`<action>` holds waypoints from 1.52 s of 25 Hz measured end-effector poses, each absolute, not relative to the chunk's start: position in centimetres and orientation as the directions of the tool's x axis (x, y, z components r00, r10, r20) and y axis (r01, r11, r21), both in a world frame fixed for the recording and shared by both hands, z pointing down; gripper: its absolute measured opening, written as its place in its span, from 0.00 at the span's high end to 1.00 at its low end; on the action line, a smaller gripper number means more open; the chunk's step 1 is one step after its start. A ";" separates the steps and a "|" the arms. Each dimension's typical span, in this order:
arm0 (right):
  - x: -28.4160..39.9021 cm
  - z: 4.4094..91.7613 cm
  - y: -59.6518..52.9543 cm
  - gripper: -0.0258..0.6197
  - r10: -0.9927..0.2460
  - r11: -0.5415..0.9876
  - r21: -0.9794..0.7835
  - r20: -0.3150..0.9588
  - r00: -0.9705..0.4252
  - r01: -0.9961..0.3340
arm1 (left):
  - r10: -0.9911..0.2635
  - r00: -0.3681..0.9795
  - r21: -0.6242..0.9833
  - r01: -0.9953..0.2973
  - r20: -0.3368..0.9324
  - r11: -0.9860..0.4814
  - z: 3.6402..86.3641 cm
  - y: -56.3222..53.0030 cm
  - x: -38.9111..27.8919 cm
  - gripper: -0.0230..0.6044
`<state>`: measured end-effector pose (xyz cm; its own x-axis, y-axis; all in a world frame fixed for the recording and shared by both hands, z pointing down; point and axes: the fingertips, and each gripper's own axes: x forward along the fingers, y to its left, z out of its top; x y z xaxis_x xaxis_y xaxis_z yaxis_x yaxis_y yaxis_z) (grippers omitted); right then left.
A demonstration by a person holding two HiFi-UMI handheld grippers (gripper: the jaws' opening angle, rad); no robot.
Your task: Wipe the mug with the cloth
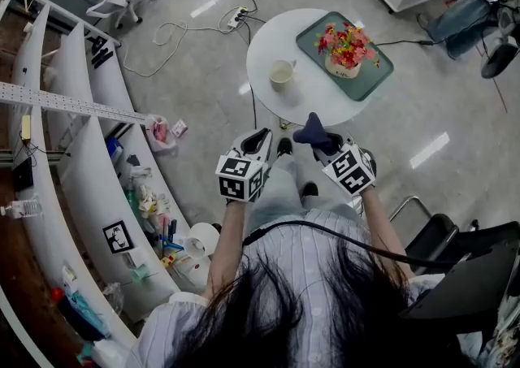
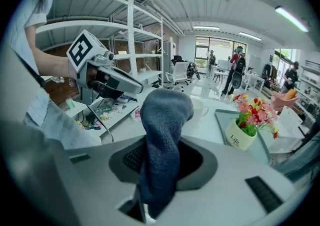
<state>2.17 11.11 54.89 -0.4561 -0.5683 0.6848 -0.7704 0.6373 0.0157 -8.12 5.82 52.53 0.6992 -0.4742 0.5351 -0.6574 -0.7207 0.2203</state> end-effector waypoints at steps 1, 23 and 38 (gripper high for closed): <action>2.1 54.9 11.9 0.77 -0.566 0.643 0.015 0.684 -0.461 -0.766 | -0.475 0.693 0.209 -0.659 0.542 -0.722 52.6 6.9 -8.2 0.90; 0.6 53.4 18.4 0.77 -0.573 0.685 0.040 0.646 -0.504 -0.728 | -0.512 0.690 0.178 -0.668 0.512 -0.723 51.0 15.5 -8.0 0.90; 1.3 54.0 18.3 0.77 -0.578 0.657 0.026 0.659 -0.481 -0.754 | -0.514 0.713 0.222 -0.663 0.476 -0.715 50.4 15.9 -8.3 0.90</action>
<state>1.31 18.33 53.99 -0.4811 -0.5781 0.6590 -0.7537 0.6567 0.0260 -8.34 15.94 50.44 0.7135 -0.5138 0.4764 -0.6630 -0.7150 0.2218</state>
